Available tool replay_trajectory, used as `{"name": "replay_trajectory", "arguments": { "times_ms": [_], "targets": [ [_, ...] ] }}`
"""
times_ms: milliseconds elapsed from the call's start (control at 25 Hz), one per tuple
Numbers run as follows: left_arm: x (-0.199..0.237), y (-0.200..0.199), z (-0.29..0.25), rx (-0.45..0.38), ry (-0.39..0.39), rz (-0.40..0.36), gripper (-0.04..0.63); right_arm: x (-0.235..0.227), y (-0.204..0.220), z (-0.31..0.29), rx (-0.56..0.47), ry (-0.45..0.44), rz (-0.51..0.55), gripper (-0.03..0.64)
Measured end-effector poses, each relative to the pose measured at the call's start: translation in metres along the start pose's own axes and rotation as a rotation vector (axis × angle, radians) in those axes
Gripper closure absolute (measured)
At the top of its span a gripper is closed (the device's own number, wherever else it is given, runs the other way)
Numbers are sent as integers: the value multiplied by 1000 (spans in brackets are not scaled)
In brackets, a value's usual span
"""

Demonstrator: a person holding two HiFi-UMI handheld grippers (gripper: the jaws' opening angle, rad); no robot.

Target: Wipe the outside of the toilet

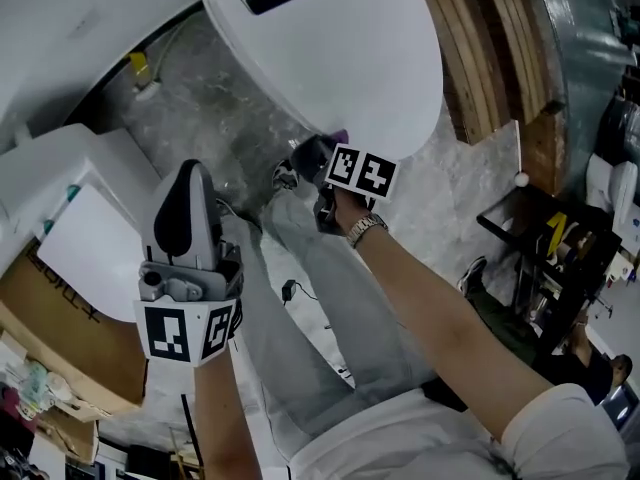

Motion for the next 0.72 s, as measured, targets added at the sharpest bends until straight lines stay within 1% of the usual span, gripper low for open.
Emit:
{"name": "replay_trajectory", "arguments": {
  "times_ms": [160,280,480,640,720],
  "targets": [
    [22,-3,-15,9,8,-7,592,14,-2,-8,-35,26,-66,534],
    [31,-8,-27,5,22,0,592,32,-7,-14,-44,32,-94,534],
    [51,-24,-39,-3,96,1,592,69,-22,-26,-101,27,-127,534],
    [85,-36,-41,31,148,6,592,101,-35,-42,-134,62,-200,534],
    [104,-45,-39,44,168,6,592,122,-44,-51,-155,60,-210,534]
  ]
}}
Point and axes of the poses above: the fingertips, and each gripper's own axes: z backward along the fingers, x to its left, y out of its underside, the point moved 7 cm from there along z, backward along the fingers, and after that the axes turned 6 degrees about -y, right-handed, at the moved point
